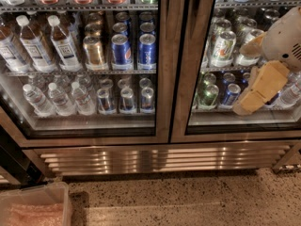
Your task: Open left fridge door
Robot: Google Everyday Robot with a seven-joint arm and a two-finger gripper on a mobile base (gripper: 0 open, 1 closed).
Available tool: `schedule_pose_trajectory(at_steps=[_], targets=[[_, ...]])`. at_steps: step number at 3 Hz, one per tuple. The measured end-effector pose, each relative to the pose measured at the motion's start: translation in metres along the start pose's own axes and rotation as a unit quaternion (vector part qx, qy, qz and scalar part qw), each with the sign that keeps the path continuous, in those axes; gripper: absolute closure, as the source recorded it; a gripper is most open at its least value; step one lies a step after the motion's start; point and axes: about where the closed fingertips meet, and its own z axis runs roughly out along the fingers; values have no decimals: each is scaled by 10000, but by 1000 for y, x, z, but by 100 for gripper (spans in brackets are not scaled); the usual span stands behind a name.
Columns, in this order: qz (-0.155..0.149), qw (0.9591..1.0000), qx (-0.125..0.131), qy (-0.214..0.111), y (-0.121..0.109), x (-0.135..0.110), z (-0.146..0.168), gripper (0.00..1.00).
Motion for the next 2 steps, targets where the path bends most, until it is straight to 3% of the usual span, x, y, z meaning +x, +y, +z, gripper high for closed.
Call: schedule_pose_trajectory(at_steps=[1, 2], targets=[[188, 9965, -185, -794, 14, -21, 8, 0], [201, 9953, -242, -914, 18, -29, 7, 0]])
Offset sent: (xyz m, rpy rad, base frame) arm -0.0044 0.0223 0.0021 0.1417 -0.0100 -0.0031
